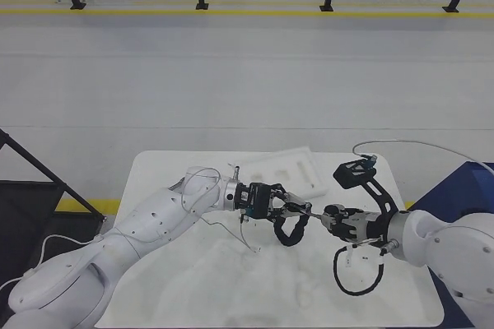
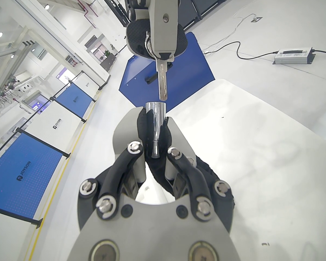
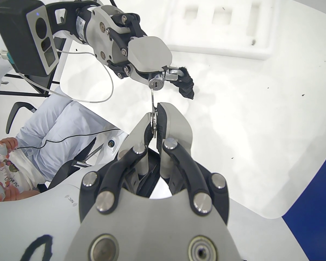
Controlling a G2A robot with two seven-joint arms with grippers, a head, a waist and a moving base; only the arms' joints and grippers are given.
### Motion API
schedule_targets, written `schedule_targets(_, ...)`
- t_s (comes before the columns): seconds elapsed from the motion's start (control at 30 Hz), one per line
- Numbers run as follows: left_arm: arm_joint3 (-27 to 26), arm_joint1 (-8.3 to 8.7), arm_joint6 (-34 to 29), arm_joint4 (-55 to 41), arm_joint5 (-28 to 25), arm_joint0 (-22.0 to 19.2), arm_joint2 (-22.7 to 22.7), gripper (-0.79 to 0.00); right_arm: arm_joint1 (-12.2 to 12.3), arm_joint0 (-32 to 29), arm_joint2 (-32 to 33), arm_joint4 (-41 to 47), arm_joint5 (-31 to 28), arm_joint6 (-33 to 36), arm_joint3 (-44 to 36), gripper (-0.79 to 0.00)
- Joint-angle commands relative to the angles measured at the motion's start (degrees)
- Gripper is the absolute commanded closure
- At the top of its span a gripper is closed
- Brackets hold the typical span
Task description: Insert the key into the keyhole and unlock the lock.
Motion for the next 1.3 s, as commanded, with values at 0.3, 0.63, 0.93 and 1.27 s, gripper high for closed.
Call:
schedule_targets(0.3,0.02,-0.54,0.75,1.44,-1.32,0.59,-1.31,0.000,1.18,0.60,-0.42,1.74,1.25,-1.24,0.00,0.000)
schedule_targets(0.63,0.53,-0.96,1.81,2.40,-1.90,1.11,-2.46,0.000,2.01,0.78,-1.31,3.07,2.61,-2.60,0.00,0.000)
schedule_targets(0.93,0.78,-1.13,2.56,3.42,-2.05,1.70,-3.51,0.000,2.84,0.94,-1.70,4.20,3.48,-3.47,0.00,0.000)
schedule_targets(1.27,0.72,-1.37,2.89,4.45,-2.64,2.22,-4.37,0.000,3.50,1.94,-2.74,5.28,3.68,-3.67,0.00,0.000)
